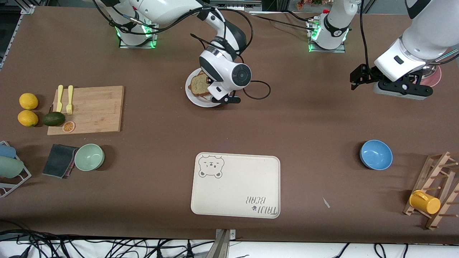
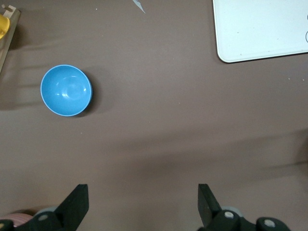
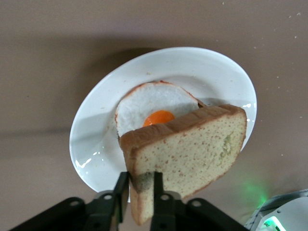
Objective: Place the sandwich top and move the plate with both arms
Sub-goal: 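Lower the bread onto the fried egg and open the right gripper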
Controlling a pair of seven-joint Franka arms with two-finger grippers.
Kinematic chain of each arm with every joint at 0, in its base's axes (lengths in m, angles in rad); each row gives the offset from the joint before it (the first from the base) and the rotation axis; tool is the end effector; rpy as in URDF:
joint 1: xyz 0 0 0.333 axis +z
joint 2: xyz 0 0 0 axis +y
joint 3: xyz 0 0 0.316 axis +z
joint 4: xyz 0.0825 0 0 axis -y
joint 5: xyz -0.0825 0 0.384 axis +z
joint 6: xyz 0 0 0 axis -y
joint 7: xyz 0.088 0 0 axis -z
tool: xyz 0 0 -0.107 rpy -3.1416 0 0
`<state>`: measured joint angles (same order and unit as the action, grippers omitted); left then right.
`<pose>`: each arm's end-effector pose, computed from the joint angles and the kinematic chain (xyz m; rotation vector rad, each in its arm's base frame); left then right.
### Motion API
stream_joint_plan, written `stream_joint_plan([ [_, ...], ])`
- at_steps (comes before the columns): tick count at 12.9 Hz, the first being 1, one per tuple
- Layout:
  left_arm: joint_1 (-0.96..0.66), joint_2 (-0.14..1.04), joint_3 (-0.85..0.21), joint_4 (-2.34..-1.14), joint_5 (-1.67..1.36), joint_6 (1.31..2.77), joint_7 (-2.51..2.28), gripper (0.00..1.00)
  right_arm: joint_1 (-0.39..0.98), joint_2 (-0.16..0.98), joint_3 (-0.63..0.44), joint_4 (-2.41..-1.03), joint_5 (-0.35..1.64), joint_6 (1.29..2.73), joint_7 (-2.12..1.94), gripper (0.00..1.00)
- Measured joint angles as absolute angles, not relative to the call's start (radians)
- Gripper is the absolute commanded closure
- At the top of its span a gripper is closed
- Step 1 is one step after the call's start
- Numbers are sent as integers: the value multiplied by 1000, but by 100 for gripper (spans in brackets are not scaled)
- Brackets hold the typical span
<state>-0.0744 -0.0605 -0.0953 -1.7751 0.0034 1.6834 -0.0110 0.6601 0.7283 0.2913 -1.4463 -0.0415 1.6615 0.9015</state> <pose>0.5319 -0.0921 0.5702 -3.1194 0.2483 0.0478 0.4107 0.5182 0.2424 2.7924 0.0575 -0.6037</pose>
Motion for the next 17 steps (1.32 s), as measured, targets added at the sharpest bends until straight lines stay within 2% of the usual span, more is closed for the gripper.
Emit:
stream_joint_plan([
  [10, -75, -60, -96, -1775, 3, 1683, -11, 0, 633, 715, 283, -1354, -19, 1634, 874, 0],
  [17, -75, -61, -96, -1775, 3, 1683, -11, 0, 510, 585, 270, -1340, -5, 1498, 738, 0],
])
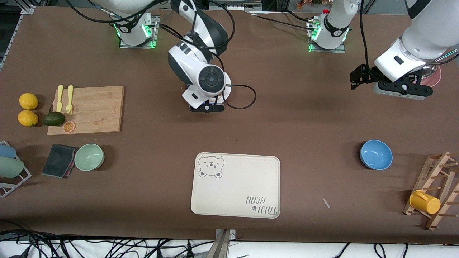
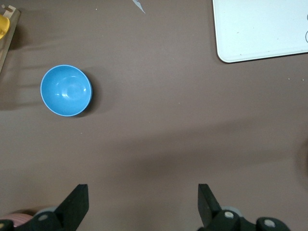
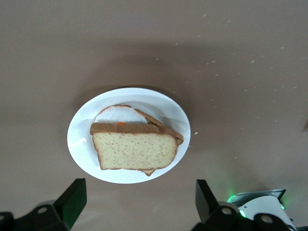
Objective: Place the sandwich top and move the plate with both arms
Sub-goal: 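Lower the bread onto the fried egg and open the right gripper, then withdraw the right gripper while the left gripper starts toward the plate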
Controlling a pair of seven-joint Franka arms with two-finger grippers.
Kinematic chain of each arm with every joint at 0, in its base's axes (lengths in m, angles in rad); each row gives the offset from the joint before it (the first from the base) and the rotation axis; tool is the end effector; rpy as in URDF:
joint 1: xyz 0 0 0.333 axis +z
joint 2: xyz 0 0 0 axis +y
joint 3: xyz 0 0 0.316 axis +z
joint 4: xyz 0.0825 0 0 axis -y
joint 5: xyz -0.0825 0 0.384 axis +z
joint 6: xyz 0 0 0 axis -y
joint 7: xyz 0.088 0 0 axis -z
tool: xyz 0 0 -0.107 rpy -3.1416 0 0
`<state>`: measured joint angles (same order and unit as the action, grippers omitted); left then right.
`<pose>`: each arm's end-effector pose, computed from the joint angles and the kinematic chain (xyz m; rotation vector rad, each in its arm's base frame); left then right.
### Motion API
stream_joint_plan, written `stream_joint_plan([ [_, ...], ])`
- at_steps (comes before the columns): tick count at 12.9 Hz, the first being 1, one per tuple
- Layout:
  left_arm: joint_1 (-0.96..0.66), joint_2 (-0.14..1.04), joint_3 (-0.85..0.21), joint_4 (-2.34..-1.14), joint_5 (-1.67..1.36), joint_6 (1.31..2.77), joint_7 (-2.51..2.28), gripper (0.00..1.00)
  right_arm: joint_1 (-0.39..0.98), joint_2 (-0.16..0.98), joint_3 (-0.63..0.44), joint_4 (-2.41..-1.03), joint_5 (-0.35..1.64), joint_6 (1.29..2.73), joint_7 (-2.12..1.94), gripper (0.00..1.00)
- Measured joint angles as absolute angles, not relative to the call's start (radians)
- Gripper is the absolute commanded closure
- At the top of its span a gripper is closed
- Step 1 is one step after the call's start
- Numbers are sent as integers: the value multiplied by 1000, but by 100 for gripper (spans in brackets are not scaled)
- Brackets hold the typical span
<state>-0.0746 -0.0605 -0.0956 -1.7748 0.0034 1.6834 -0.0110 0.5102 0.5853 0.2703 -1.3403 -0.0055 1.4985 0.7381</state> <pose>0.5319 -0.0924 0.5703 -3.1194 0.2491 0.0473 0.4983 0.4438 0.3717 2.9123 0.0447 -0.5880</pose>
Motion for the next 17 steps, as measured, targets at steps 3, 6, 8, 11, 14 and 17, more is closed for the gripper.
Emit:
stream_joint_plan([
  [3, -75, -61, -96, -1775, 3, 1683, -11, 0, 454, 504, 258, -1361, -7, 1490, 691, 0],
  [6, -75, -60, -97, -1775, 3, 1683, -11, 0, 318, 366, 252, -1472, -22, 1538, 569, 0],
  [8, -78, -56, -100, -1775, 3, 1683, -11, 0, 231, 254, 249, -1573, -73, 1584, 443, 0],
  [11, -82, -28, -142, -1775, 3, 1678, -11, 0, 176, 99, 185, -1680, -118, 1603, 329, 0],
  [14, -86, -2, -177, -1775, 3, 1674, -15, 0, 126, 1, 104, -1713, -119, 1580, 200, 0],
  [17, -82, -2, -173, -1774, 3, 1672, -15, 0, 81, -25, 35, -1725, -101, 1566, 87, 0],
])
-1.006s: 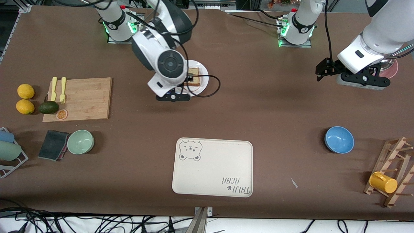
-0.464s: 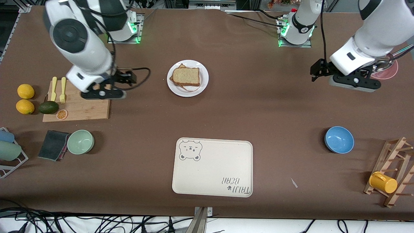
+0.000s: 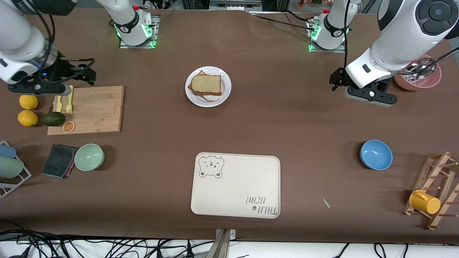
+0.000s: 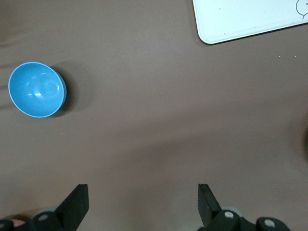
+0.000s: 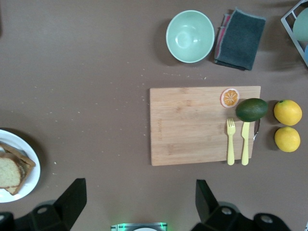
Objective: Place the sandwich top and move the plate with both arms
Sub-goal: 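Withdraw the right gripper while the left gripper starts toward the plate, then move the left gripper toward the rim of the white plate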
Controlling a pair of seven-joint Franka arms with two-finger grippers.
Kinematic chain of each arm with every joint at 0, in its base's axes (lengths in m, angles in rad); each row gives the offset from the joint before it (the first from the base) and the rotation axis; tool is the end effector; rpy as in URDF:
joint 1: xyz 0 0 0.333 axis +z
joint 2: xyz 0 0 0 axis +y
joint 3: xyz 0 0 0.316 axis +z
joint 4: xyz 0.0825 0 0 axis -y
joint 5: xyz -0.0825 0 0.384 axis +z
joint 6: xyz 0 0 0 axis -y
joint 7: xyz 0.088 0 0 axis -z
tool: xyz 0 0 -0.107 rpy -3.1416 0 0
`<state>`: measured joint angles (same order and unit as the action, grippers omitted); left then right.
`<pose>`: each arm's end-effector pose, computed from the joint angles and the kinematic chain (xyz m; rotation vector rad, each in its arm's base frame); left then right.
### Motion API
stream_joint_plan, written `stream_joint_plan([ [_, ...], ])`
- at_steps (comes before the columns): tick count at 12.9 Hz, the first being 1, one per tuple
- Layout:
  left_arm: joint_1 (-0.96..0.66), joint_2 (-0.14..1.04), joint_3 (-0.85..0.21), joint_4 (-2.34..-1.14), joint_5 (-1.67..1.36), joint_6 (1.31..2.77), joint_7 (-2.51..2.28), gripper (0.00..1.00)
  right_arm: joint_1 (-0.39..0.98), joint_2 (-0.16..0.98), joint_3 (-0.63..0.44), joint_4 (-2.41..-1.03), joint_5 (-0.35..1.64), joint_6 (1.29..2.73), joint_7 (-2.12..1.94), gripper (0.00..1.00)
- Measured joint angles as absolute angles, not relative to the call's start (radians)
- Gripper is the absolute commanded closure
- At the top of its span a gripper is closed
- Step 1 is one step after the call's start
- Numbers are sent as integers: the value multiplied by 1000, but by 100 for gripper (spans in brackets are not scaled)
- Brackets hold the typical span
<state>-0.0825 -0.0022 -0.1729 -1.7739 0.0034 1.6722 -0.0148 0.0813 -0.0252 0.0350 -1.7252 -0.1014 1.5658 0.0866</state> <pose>0.5337 -0.1391 0.5382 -3.0981 0.3753 0.1532 0.5365 0.0519 0.5661 3.0202 0.0543 -0.1863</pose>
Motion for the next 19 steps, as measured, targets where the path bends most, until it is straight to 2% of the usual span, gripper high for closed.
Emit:
stream_joint_plan([
  [3, -83, -2, -173, -1774, -23, 1671, -16, 0, 28, -24, 27, -1725, -72, 1568, 32, 0],
  [9, -82, -2, -173, -1774, -29, 1671, -16, 0, 27, -25, 29, -1719, -63, 1582, 31, 0],
  [19, -80, 69, -173, -1781, -358, 1695, 8, 0, 28, -21, 30, -1713, -19, 1584, 42, 0],
])
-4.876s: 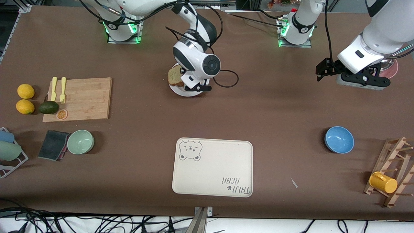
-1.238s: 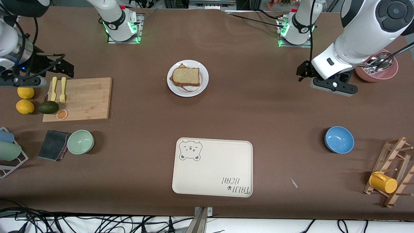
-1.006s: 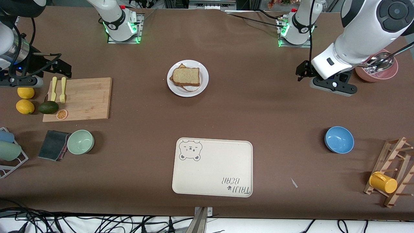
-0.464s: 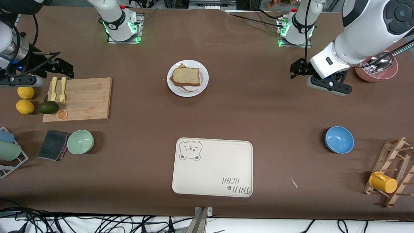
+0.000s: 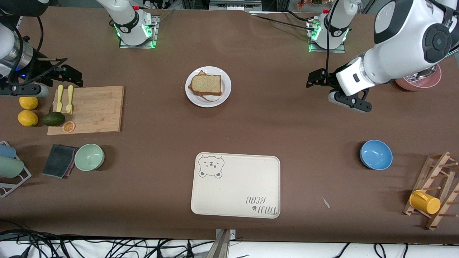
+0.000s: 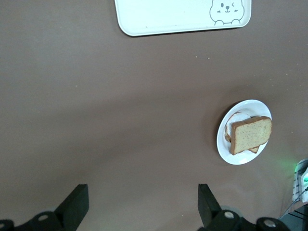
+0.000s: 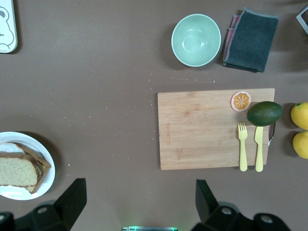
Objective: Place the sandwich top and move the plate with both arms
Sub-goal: 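Move the left gripper toward the rim of the white plate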
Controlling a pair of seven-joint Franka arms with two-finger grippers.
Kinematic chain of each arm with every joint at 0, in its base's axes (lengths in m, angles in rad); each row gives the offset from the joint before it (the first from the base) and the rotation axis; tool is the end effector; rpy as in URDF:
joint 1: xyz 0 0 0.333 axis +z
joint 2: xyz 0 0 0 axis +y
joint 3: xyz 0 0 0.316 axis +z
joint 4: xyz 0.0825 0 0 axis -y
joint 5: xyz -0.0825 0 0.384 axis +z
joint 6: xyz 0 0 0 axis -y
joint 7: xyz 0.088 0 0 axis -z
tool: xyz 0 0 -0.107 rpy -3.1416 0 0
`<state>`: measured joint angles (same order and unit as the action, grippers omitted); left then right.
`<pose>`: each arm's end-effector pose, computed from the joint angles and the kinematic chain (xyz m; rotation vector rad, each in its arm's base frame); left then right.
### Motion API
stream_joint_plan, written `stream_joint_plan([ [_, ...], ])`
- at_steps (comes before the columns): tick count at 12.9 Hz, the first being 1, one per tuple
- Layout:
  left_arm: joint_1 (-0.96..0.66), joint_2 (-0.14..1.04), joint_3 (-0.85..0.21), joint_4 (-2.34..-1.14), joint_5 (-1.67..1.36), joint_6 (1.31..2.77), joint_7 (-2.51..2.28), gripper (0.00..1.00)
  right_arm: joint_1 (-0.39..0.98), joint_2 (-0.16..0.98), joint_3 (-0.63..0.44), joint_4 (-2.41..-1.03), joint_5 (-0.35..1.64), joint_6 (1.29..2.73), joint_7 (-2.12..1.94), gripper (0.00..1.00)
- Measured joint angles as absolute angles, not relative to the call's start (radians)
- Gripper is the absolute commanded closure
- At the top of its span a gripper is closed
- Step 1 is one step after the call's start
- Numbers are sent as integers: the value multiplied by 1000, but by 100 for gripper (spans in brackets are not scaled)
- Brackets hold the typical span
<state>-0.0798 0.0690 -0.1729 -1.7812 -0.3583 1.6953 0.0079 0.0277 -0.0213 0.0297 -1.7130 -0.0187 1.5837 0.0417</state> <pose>0.5421 -0.1721 0.5034 2.7743 -0.2621 -0.2764 0.5421 0.0293 0.5704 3.1124 0.0263 -0.1666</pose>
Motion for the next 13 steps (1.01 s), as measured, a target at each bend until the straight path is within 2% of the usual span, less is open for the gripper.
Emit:
stream_joint_plan([
  [5, -84, 153, -183, -1791, -458, 1759, 17, 0, 28, -15, 30, -1713, -19, 1584, 42, 0],
  [10, -93, 339, -300, -1808, -524, 1953, 48, 0, 28, -14, 30, -1713, -19, 1584, 42, 0],
  [13, -97, 470, -316, -1812, -651, 2013, 254, 0, 28, -14, 30, -1713, -19, 1584, 42, 0],
])
